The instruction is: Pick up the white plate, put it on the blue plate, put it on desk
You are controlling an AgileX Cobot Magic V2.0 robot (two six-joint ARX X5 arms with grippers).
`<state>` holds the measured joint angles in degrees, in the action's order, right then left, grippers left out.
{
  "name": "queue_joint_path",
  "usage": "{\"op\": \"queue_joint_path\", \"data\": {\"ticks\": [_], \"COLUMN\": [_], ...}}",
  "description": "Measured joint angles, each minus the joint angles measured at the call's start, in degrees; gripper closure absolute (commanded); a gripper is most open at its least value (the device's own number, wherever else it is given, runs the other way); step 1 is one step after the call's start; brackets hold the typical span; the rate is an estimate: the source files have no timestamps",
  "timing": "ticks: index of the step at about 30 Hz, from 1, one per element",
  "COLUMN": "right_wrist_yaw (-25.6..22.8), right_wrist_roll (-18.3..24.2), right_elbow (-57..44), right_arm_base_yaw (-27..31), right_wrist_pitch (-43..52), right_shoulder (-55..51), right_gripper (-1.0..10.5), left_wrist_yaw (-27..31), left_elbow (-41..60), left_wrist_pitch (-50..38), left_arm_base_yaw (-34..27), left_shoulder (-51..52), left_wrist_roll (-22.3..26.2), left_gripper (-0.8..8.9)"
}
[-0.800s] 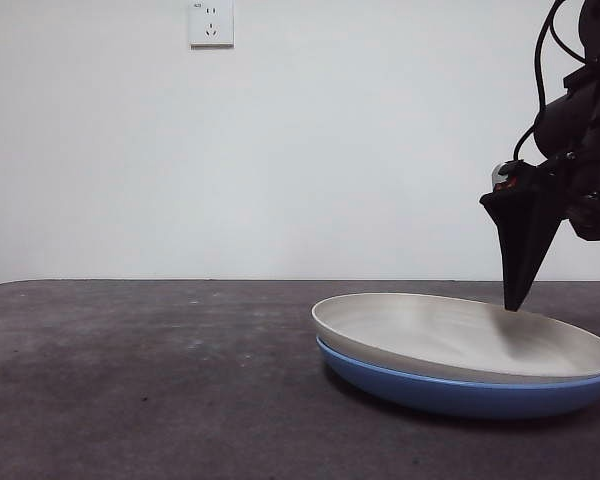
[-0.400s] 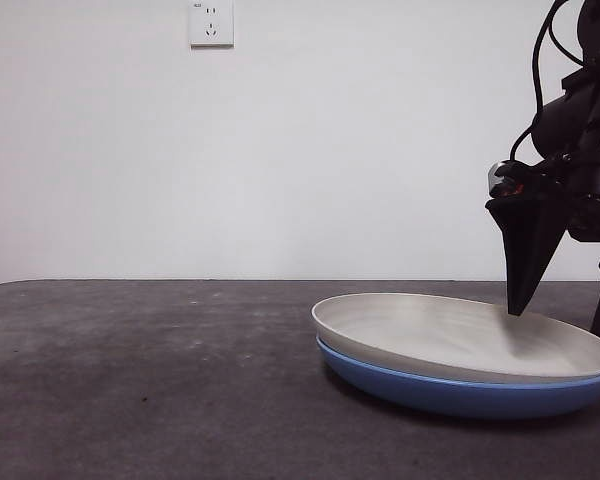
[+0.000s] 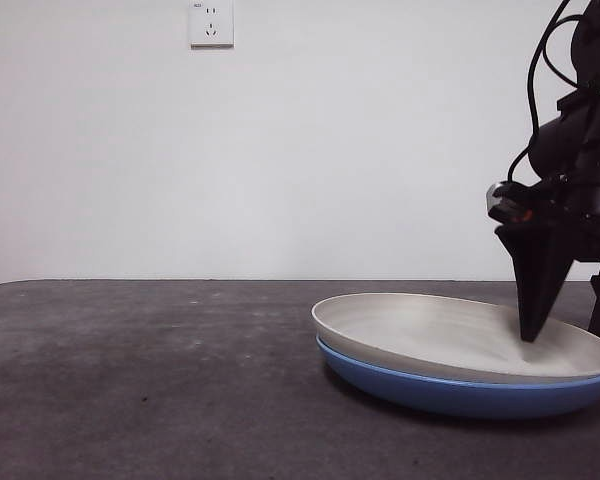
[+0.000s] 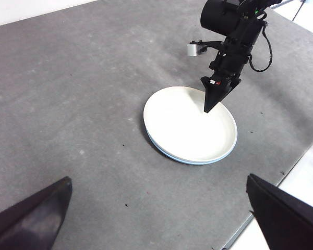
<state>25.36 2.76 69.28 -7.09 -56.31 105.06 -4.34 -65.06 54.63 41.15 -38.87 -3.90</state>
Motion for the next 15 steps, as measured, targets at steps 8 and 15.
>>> {"op": "queue_joint_path", "data": {"ticks": [8,15], "right_wrist_yaw": [0.2,-0.9], "right_wrist_roll": [0.0,0.0], "right_elbow": [0.0,0.1], "right_arm_base_yaw": [0.0,0.1], "right_wrist_pitch": [-0.2,-0.2], "right_shoulder": [1.0,1.0], "right_gripper": [9.3,9.3], "left_wrist_yaw": [0.0,0.0], "left_elbow": [0.0,0.0], "left_wrist_pitch": [0.0,0.0], "left_arm_base_yaw": [0.0,0.0], "left_shoulder": [0.0,0.0], "left_wrist_roll": [0.0,0.0], "left_gripper": [2.41,2.41]}}
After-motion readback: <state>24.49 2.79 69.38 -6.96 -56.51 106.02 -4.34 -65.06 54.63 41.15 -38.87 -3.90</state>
